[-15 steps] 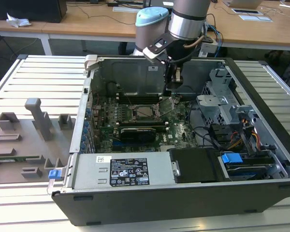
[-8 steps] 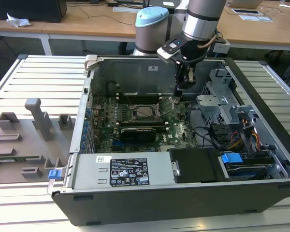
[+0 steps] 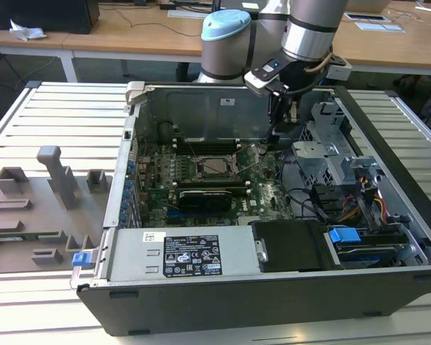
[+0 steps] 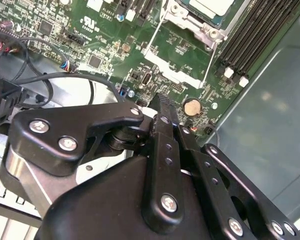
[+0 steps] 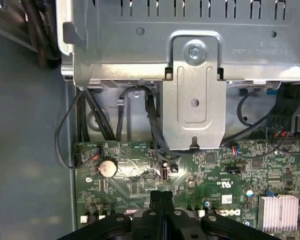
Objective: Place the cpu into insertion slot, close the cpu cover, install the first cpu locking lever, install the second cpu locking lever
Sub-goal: 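Close the cpu cover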
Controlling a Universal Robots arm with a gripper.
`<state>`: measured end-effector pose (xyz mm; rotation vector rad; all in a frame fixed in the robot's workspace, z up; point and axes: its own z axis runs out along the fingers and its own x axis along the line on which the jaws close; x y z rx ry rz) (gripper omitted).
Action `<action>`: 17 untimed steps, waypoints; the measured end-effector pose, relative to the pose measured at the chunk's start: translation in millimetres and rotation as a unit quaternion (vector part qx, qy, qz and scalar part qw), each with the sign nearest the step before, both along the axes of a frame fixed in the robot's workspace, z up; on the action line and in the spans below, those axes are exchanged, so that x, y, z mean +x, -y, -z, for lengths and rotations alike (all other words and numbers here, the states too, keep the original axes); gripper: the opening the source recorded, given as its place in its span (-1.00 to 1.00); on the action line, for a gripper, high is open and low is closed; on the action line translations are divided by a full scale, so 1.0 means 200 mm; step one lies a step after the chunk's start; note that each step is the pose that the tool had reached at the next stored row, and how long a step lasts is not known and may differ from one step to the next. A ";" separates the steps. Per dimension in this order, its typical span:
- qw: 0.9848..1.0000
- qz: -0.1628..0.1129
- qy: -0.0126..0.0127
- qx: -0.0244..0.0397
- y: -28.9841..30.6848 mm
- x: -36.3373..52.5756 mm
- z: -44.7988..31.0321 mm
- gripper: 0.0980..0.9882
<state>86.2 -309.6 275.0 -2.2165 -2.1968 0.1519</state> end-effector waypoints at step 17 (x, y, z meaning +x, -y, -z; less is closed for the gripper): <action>1.000 0.000 0.000 0.000 -0.006 0.008 0.094 -0.98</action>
